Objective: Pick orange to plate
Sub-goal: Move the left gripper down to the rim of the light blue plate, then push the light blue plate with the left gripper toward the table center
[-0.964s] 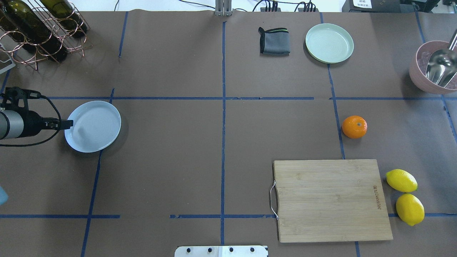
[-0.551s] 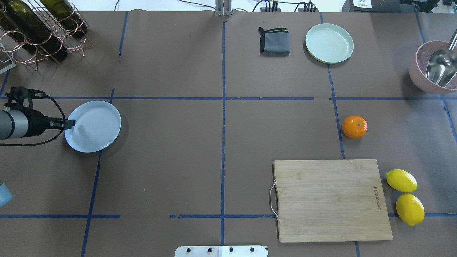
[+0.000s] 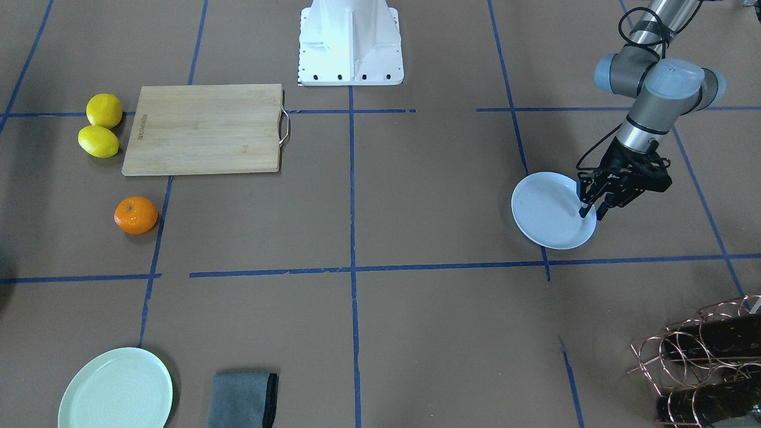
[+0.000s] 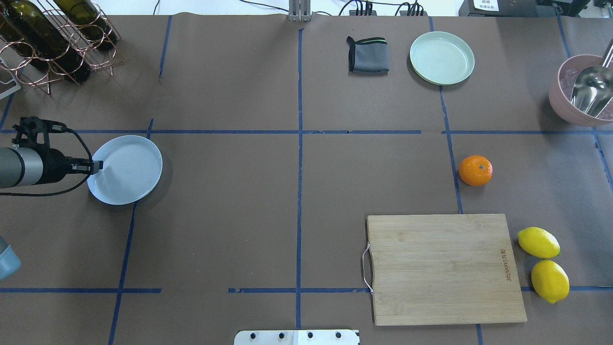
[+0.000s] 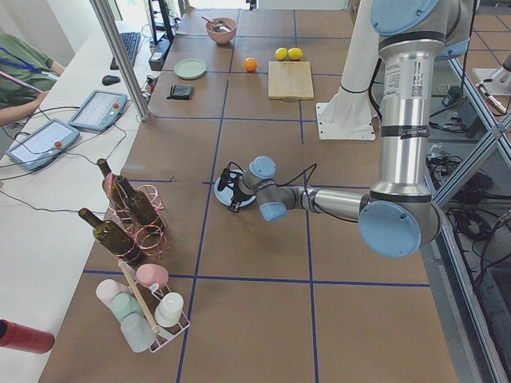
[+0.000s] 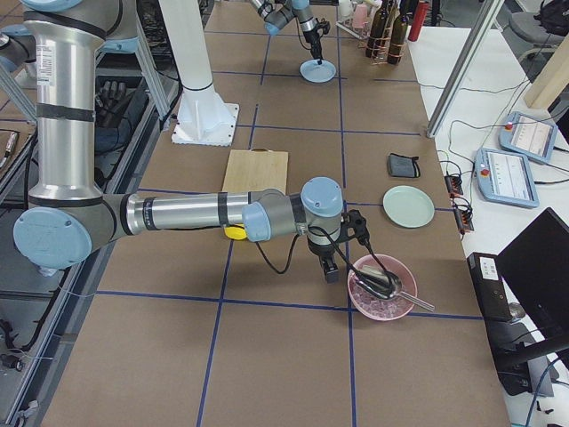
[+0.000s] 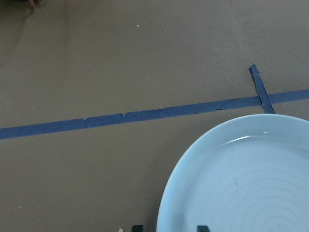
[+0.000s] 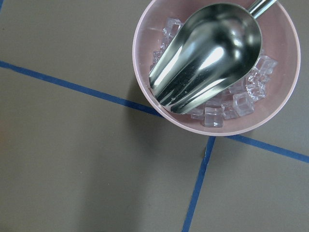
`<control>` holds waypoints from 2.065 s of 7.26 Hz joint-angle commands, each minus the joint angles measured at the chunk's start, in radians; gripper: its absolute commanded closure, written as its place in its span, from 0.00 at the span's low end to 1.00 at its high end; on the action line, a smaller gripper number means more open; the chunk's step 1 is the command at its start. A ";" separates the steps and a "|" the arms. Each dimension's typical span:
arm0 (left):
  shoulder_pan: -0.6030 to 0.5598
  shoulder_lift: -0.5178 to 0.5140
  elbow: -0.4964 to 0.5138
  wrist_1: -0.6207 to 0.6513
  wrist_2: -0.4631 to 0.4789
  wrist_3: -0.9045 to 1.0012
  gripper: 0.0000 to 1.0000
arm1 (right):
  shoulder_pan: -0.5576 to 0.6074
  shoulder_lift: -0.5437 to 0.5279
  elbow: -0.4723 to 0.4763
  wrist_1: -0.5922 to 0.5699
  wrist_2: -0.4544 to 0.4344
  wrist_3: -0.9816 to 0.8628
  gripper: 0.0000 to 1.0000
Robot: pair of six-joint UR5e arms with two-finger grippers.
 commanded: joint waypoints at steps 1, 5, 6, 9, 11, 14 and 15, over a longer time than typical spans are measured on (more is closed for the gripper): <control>0.000 0.000 -0.001 -0.001 0.000 -0.003 1.00 | 0.000 0.000 0.001 0.000 0.000 0.000 0.00; -0.010 -0.040 -0.195 0.196 -0.143 0.000 1.00 | 0.002 0.001 0.002 0.000 -0.002 0.000 0.00; -0.014 -0.149 -0.225 0.338 -0.143 -0.017 1.00 | 0.002 0.001 0.003 0.000 0.000 0.000 0.00; 0.078 -0.461 -0.101 0.487 -0.061 -0.254 1.00 | 0.003 0.001 0.005 0.000 0.000 0.000 0.00; 0.167 -0.570 -0.011 0.486 -0.002 -0.362 1.00 | 0.003 0.001 0.003 0.000 0.000 0.000 0.00; 0.258 -0.646 0.072 0.475 0.124 -0.407 1.00 | 0.003 0.001 0.006 0.000 0.000 0.000 0.00; 0.264 -0.644 0.082 0.475 0.124 -0.405 1.00 | 0.003 0.001 0.006 0.000 0.000 0.000 0.00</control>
